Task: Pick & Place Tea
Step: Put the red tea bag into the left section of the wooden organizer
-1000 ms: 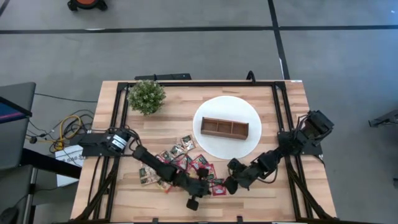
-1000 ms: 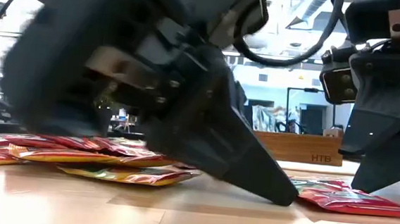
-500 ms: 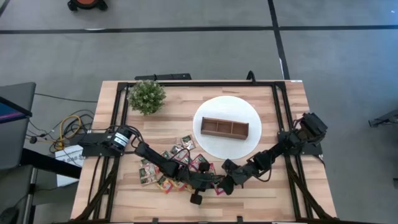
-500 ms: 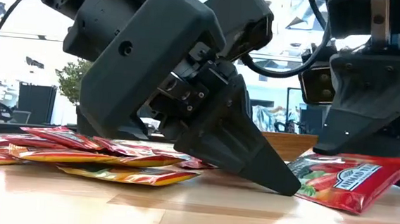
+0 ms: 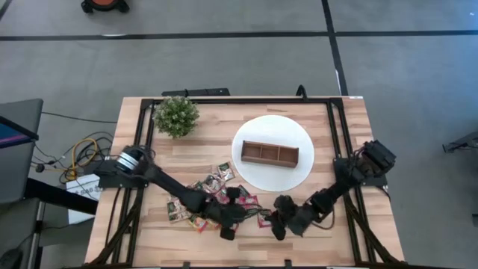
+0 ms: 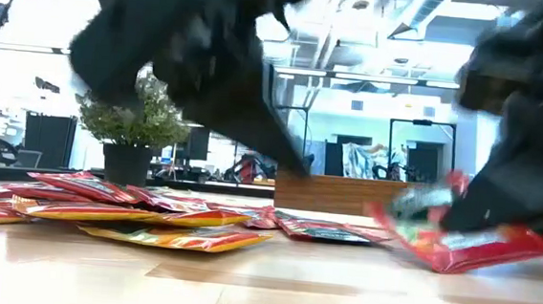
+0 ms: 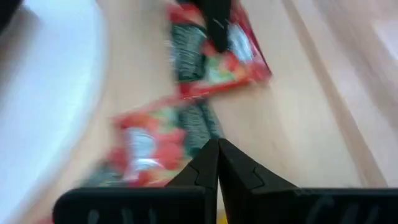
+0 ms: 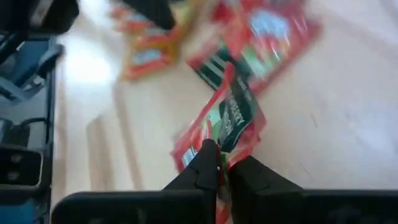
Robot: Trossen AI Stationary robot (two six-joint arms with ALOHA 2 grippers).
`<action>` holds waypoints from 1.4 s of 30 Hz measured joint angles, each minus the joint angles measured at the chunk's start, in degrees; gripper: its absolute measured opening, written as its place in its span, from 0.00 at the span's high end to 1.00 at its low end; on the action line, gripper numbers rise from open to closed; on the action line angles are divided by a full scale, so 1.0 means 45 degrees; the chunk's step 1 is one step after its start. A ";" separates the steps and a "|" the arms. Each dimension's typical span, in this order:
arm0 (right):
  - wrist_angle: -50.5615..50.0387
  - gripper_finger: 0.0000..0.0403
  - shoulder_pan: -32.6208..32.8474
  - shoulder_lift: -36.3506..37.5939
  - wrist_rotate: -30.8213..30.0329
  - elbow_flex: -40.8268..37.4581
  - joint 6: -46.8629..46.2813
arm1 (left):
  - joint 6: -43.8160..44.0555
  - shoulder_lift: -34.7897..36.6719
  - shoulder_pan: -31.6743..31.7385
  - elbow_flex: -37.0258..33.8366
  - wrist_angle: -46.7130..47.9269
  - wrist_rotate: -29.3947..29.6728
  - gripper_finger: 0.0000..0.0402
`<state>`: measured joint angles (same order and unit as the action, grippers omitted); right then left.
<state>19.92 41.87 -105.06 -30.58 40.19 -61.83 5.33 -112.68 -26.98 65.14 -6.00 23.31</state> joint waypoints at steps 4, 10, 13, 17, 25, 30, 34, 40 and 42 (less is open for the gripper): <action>-0.0086 0.98 0.1000 0.0018 -0.3494 0.0521 0.2690 | 0.0300 0.1601 0.0132 -0.1182 -0.0992 0.0123 0.99; -0.0039 0.99 0.1078 0.0049 -0.6110 0.1651 0.7449 | 0.0713 0.2945 0.0836 -0.1704 -0.2376 -0.1437 0.84; 0.0005 0.99 0.0766 0.0050 -0.6234 0.2211 0.9104 | 0.0525 0.2929 0.1063 -0.1694 -0.3068 -0.2435 0.72; 0.0005 0.98 0.0364 0.0053 -0.6247 0.2617 1.0337 | 0.0397 0.2877 0.1093 -0.1679 -0.3318 -0.2501 0.57; 0.0010 0.98 0.0164 0.0063 -0.6202 0.2748 1.0848 | 0.0393 0.2702 0.1083 -0.1679 -0.3452 -0.1830 0.62; 0.0057 0.96 0.0164 0.0065 -0.6200 0.2748 1.0756 | 0.0361 0.2691 0.1086 -0.1679 -0.3719 -0.1587 0.80; 0.0054 0.97 0.0159 0.0077 -0.6205 0.2748 1.0734 | 0.0260 0.2691 0.1078 -0.1679 -0.3662 -0.1490 0.95; -0.1625 0.90 0.0161 0.0663 -0.6577 0.2756 0.8516 | -0.0420 0.2763 0.1056 -0.1679 -0.3449 -0.0596 1.00; -0.3378 0.85 0.0219 0.1173 -0.6544 0.2772 0.6702 | -0.0859 0.2975 0.1205 -0.1679 -0.2880 -0.0193 1.00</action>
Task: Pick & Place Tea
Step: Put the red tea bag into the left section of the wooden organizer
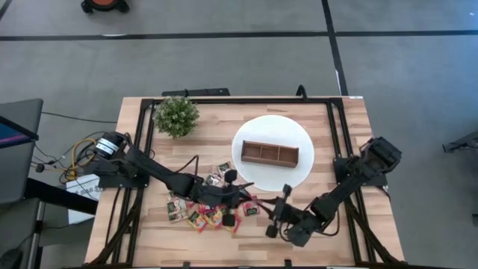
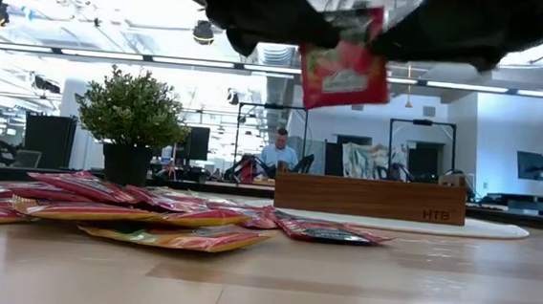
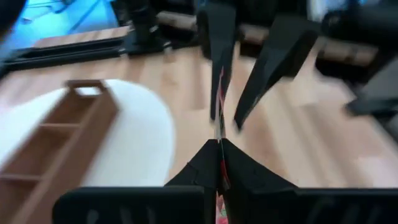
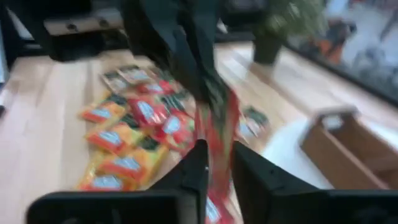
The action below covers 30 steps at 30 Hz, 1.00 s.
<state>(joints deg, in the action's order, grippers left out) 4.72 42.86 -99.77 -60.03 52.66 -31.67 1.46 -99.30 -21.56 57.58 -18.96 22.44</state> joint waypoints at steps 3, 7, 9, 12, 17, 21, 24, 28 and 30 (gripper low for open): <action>-0.2439 0.77 0.0227 0.0643 0.0043 0.0000 -0.2872 | -0.0488 0.0343 0.0612 0.0005 0.0587 0.0443 1.00; -0.3697 0.71 0.0609 0.0876 0.0009 -0.0014 -0.4714 | -0.1890 0.0493 0.1989 0.0015 0.0706 0.0492 1.00; -0.3577 0.70 0.0681 0.0848 0.0013 -0.0014 -0.4720 | -0.2817 0.0493 0.2793 0.0015 0.0728 0.0268 1.00; -0.3250 0.69 0.0698 0.0643 -0.0031 -0.0005 -0.4676 | -0.3295 0.0493 0.4188 0.0015 0.0777 -0.1398 1.00; -0.3122 0.70 0.0642 0.0649 -0.0038 -0.0008 -0.4293 | -0.3611 0.0427 0.6092 0.0015 0.0816 -0.4230 1.00; -0.2642 0.71 0.0615 0.0648 -0.0037 -0.0014 -0.3672 | -0.3894 0.0016 0.6947 0.0015 0.0850 -0.4612 1.00; -0.2552 0.71 0.0615 0.0648 -0.0035 -0.0014 -0.3571 | -0.3886 -0.0333 0.7237 0.0015 0.0911 -0.4851 1.00; -0.2559 0.71 0.0615 0.0648 -0.0030 -0.0014 -0.3549 | -0.3883 -0.0662 0.7194 0.0015 0.0556 -0.5022 1.00; -0.2553 0.71 0.0615 0.0648 -0.0030 -0.0014 -0.3551 | -0.3874 -0.0663 0.7185 0.0015 0.0467 -0.5033 1.00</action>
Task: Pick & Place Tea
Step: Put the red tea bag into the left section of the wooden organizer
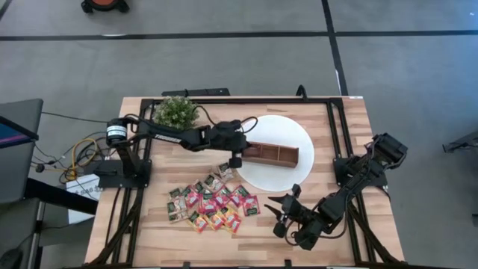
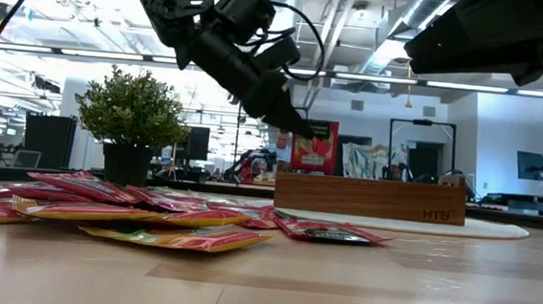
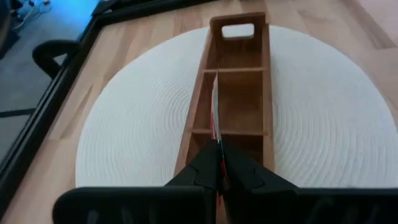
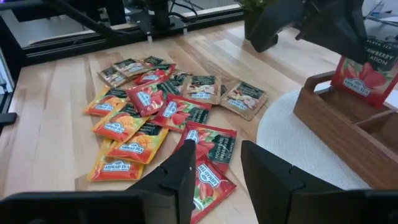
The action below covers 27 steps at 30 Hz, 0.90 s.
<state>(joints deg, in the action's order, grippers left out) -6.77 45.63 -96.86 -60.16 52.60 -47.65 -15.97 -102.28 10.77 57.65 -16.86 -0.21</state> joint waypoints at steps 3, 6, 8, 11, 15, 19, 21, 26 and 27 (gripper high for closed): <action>0.0002 0.71 0.0000 0.0000 0.0005 0.0000 0.0003 | 0.0232 0.0000 0.0025 0.0000 0.0049 0.0007 1.00; 0.0002 0.71 0.0000 0.0000 0.0005 0.0000 0.0003 | 0.0282 0.0000 0.0038 0.0000 0.0040 0.0017 1.00; 0.0005 0.71 0.0000 0.0000 0.0008 0.0000 0.0003 | 0.0301 0.0000 0.0033 0.0000 0.0146 -0.0086 1.00; 0.0007 0.71 0.0000 0.0000 0.0015 0.0000 0.0003 | 0.0314 0.0000 0.0096 0.0000 0.0188 -0.0165 1.00; 0.0007 0.71 0.0000 0.0000 0.0029 0.0000 0.0003 | 0.0542 0.0000 0.0303 0.0000 0.0193 -0.0386 1.00; 0.0007 0.71 0.0000 0.0000 0.0029 0.0000 0.0003 | 0.0656 -0.0002 0.0479 0.0000 0.0200 -0.0624 1.00; 0.0009 0.71 0.0000 0.0000 0.0029 0.0000 0.0003 | 0.0657 -0.0163 0.0528 0.0000 0.0082 -0.0646 1.00; 0.0088 0.71 0.0000 0.0000 0.0034 -0.0003 0.0018 | 0.0705 -0.0570 0.0528 -0.0001 -0.0193 -0.0656 1.00; 0.0120 0.71 0.0000 0.0000 0.0034 -0.0005 0.0018 | 0.0706 -0.0661 0.0528 -0.0005 -0.0311 -0.0649 1.00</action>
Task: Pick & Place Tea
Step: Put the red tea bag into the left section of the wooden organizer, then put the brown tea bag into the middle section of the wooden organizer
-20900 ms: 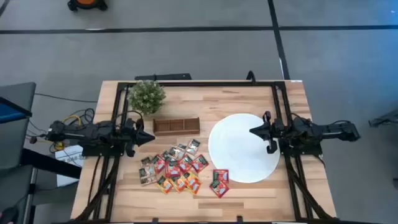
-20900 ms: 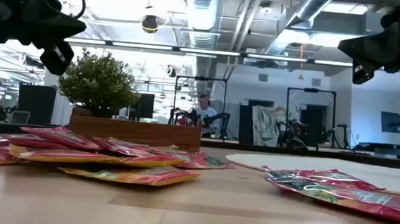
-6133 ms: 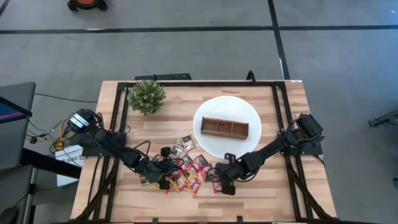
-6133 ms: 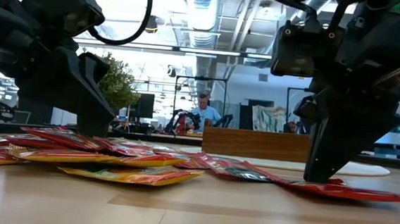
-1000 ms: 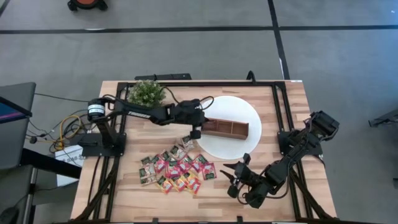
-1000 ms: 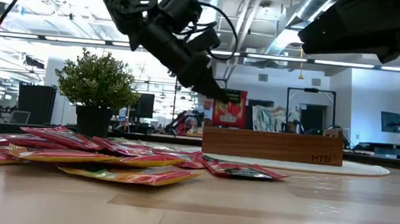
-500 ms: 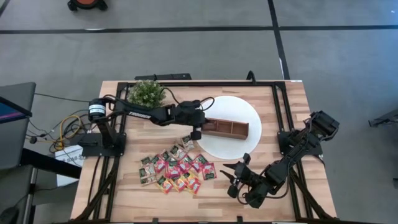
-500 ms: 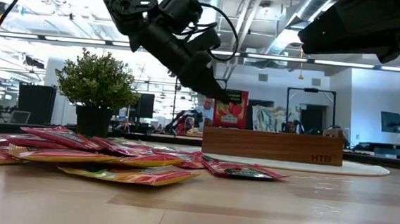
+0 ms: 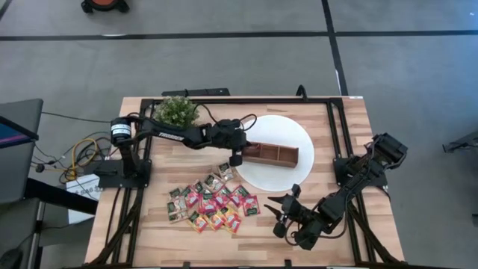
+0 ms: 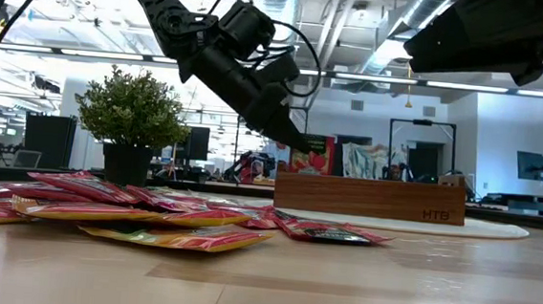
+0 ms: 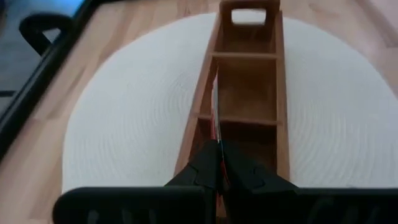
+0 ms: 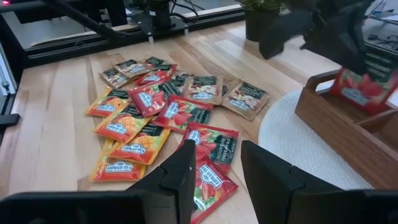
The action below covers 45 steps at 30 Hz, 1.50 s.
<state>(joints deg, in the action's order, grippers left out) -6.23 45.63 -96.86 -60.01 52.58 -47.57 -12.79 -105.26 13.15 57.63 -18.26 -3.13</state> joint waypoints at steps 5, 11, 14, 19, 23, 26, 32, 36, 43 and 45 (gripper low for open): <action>0.0017 0.71 0.0000 0.0000 0.0005 0.0000 0.0005 | 0.0048 -0.0426 0.0078 -0.0003 -0.0353 0.0057 1.00; 0.0021 0.71 0.0000 0.0000 0.0005 0.0000 0.0001 | 0.0076 -0.0480 0.0080 0.0005 -0.0565 0.0633 0.99; 0.0017 0.71 0.0000 0.0000 0.0010 0.0000 0.0005 | 0.0071 -0.0480 0.0083 0.0005 -0.0540 0.0649 0.94; 0.0015 0.71 0.0000 0.0000 0.0019 0.0000 0.0002 | 0.0055 -0.0480 0.0083 0.0005 -0.0444 0.0966 0.80; 0.0017 0.71 0.0000 0.0000 0.0035 0.0000 0.0000 | -0.0266 -0.0272 0.0044 0.0005 -0.0465 0.2079 0.69; 0.0013 0.71 0.0000 0.0000 0.0049 0.0000 0.0000 | -0.0636 0.0043 -0.0091 0.0005 -0.0428 0.2545 0.65; 0.0013 0.71 0.0000 0.0000 0.0049 0.0000 -0.0001 | -0.1799 0.1251 -0.0681 0.0002 -0.0216 0.3941 0.64; 0.0022 0.71 0.0000 0.0000 0.0165 0.0000 -0.0009 | -0.2445 0.2736 -0.1561 0.0005 0.1015 0.4935 0.67; 0.0337 0.71 -0.0094 0.0000 0.0296 0.0000 -0.0015 | -0.1610 0.5871 -0.4396 0.0005 0.6096 0.6651 0.75; 0.0467 0.71 -0.0178 -0.0002 0.0311 0.0000 -0.0010 | -0.0288 0.6521 -0.5270 -0.0082 0.7319 0.6658 0.77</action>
<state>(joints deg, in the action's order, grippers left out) -4.13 44.83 -96.87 -58.61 52.58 -47.62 -14.09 -75.91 -10.57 57.26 14.68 26.83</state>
